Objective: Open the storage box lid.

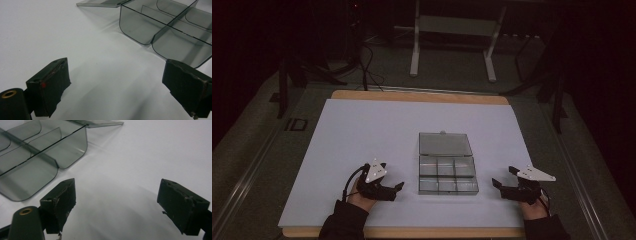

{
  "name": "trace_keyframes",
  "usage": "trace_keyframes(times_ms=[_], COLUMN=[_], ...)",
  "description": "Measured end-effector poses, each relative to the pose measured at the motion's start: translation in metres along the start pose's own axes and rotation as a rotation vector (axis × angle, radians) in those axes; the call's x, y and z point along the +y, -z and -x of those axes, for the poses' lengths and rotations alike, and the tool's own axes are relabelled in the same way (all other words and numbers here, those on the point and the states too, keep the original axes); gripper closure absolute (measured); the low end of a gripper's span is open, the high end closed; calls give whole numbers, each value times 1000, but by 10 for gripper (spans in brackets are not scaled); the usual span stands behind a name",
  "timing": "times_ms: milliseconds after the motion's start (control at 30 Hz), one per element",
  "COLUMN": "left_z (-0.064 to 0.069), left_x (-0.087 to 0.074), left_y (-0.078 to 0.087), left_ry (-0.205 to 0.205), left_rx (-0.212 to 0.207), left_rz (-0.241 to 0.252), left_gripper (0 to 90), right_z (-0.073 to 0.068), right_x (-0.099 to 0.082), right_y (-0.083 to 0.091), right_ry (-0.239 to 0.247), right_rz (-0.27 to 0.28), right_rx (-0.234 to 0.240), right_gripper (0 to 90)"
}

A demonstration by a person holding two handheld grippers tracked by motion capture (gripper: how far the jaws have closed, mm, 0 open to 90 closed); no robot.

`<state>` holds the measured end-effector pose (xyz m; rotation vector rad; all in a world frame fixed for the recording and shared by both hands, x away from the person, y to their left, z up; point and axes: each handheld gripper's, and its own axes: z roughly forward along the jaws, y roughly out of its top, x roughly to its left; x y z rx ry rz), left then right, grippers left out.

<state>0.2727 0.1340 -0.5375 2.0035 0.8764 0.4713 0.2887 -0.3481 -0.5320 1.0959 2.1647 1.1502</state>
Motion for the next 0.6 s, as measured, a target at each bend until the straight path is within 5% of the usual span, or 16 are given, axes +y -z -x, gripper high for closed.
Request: trace_keyframes(times_ms=[200,600], left_z=[3,0], left_x=[-1,-1], left_y=[0,0], left_ry=[-24,11], left_rx=[18,15], left_rz=[5,1], left_gripper=[88,88], right_z=[3,0], right_x=[-1,0], right_y=[1,-4], right_ry=[-50,-29], right_rz=[20,-34], right_rx=[-28,-67], right_gripper=[143,144])
